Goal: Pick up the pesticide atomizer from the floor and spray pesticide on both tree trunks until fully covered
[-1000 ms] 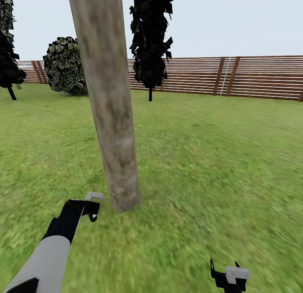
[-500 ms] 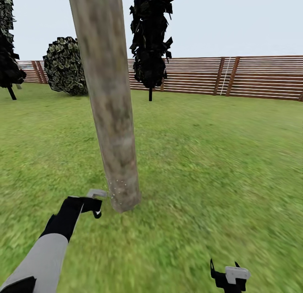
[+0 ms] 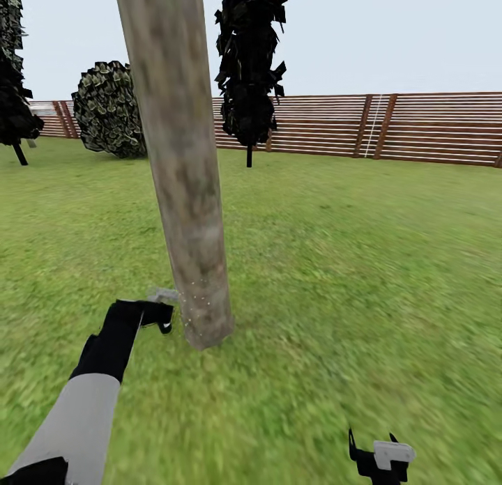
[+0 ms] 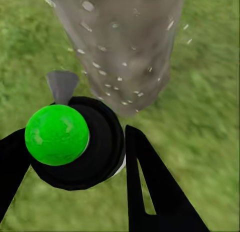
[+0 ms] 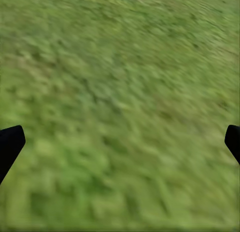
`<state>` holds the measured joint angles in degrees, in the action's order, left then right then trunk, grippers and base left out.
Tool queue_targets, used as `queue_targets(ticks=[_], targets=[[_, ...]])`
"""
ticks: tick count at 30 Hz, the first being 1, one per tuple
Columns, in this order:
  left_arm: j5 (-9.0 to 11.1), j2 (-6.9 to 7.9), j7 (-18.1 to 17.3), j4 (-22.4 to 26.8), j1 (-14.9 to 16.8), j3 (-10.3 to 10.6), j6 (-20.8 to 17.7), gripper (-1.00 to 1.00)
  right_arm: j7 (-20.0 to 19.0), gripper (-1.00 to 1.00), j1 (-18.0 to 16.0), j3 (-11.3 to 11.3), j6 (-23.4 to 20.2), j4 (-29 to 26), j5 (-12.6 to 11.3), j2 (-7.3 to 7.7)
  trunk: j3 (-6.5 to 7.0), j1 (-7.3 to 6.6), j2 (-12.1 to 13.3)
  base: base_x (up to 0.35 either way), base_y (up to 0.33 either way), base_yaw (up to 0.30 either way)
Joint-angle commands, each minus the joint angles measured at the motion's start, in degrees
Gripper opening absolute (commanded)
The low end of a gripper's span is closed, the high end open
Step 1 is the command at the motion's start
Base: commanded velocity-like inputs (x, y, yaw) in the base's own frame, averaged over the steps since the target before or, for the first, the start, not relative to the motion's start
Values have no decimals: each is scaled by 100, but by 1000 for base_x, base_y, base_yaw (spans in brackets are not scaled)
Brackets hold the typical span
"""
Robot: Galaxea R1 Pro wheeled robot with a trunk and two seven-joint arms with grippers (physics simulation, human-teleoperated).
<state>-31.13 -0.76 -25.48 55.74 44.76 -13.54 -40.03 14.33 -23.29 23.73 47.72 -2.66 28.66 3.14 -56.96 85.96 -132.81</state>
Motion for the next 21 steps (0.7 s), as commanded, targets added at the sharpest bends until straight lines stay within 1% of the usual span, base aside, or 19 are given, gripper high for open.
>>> queue_targets(ticks=[1,2,3,4,7,9,12,21], targets=[[12,46,-1,67,28,-1,-39,-100,0,100,0,0,0,-3,0,1,0,0,0,0,0,0],[11,81,-1,109,39,-2,-83,-100,0,100,0,0,0,-4,0,0,0,0,0,0,0,0],[19,159,-1,170,51,-5,-196,-100,0,100,0,0,0,-6,4,1,0,0,0,0,0,0],[23,192,-1,200,55,-5,-248,-100,0,100,0,0,2,-6,6,2,0,0,0,0,0,0],[27,213,-1,306,19,-1,-292,-100,0,100,0,0,6,-6,5,2,0,0,0,0,0,0],[24,210,-1,484,-30,-1,-297,-100,0,100,0,-3,4,-6,7,2,0,0,0,0,0,0],[19,209,-1,547,-46,12,-291,-100,0,100,0,-7,8,-6,7,2,0,0,0,0,-18,0],[-7,217,15,560,-55,9,-295,-100,0,100,0,-9,6,-6,0,2,0,0,0,0,-248,0]])
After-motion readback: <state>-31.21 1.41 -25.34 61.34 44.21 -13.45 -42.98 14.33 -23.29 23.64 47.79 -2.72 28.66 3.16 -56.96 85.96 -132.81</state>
